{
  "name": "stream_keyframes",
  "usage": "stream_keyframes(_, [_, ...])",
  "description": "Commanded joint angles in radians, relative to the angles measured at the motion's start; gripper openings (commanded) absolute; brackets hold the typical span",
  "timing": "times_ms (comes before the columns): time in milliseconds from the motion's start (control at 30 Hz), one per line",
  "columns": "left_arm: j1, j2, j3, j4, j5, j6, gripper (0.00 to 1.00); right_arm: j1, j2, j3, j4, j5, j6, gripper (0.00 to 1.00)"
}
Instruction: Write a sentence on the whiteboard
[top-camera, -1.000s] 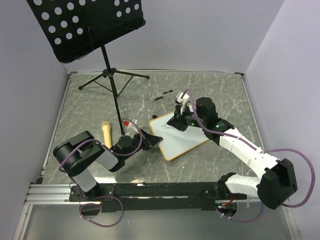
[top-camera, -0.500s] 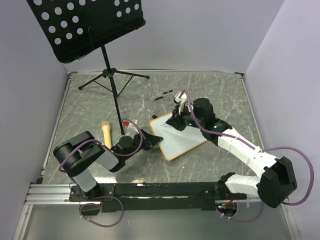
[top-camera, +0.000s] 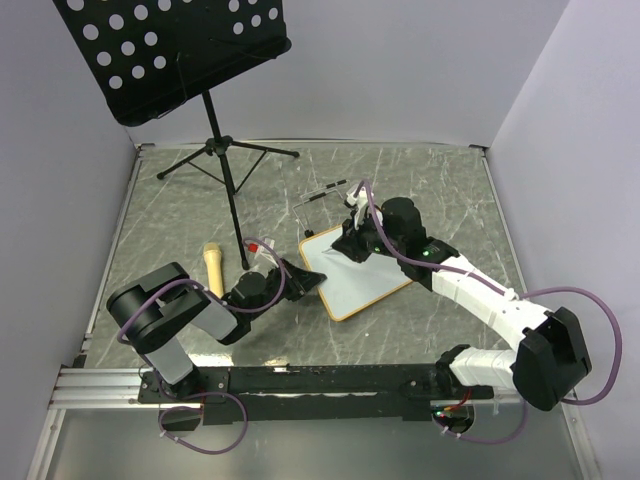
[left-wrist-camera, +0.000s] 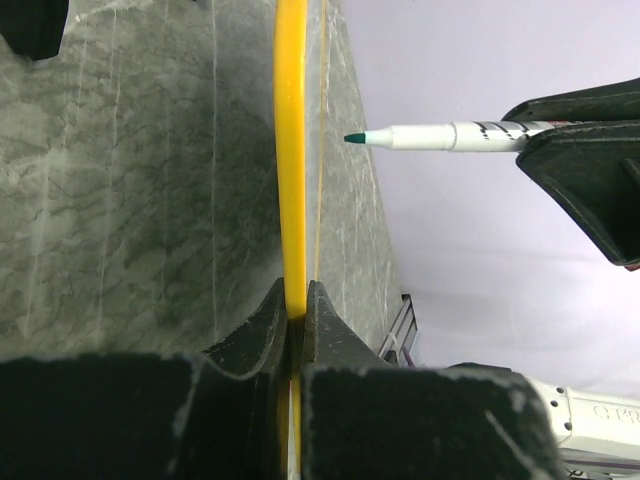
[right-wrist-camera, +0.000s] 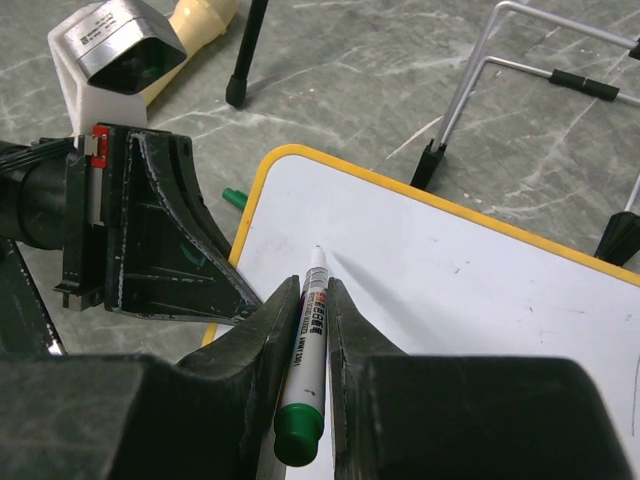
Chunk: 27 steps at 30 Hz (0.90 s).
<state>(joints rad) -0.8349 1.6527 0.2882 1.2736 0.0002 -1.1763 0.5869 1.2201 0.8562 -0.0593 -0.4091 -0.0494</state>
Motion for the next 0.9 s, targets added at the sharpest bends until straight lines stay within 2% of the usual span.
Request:
stream_keyframes(0, [-0.004, -0.013, 0.017, 0.418, -0.035, -0.008, 0.01, 0.008, 0.004, 0.001, 0.033, 0.029, 0.000, 0.00])
stream_keyframes(367, [-0.004, -0.008, 0.014, 0.429, -0.028, -0.005, 0.01, 0.007, 0.004, 0.000, 0.027, -0.030, -0.010, 0.00])
stream_keyframes(867, [-0.004, -0.004, 0.011, 0.443, -0.026, -0.006, 0.01, 0.007, 0.019, 0.001, 0.026, -0.028, -0.012, 0.00])
